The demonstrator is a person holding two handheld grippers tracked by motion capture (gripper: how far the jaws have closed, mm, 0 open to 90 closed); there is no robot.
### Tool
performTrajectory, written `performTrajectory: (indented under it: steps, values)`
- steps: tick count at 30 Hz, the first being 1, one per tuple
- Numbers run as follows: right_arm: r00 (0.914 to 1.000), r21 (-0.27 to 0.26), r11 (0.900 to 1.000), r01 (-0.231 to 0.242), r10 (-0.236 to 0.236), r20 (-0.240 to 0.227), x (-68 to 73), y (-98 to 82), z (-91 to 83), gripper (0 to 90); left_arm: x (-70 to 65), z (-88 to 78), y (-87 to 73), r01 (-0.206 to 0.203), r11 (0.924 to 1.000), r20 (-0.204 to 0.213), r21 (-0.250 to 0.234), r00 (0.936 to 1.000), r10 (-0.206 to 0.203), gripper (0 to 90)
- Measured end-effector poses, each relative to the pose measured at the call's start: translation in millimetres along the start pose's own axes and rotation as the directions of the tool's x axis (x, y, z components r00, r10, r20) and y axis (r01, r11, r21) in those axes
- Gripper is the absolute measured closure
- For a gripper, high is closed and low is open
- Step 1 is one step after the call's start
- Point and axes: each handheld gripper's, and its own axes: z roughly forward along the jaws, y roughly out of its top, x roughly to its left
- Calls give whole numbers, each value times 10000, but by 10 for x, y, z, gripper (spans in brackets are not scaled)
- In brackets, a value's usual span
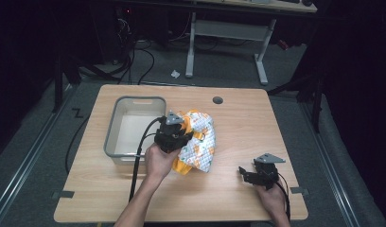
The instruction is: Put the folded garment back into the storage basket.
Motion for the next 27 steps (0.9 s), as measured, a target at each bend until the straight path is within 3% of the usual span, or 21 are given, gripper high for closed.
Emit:
performTrajectory:
  steps: [5,12,27]
  values:
    - [10000,-1,10000,11,-11,3,-1,0,0,259,25,-93,46,-24,9998,-35,-187,10000,23,745]
    - [10000,0,10000,7,-7,3,0,0,0,258,138,-198,51,252,9989,-43,-397,9997,-253,745]
    - [10000,-1,10000,9,-9,4,0,0,0,258,233,-370,111,230,9977,-249,-645,9994,-247,744]
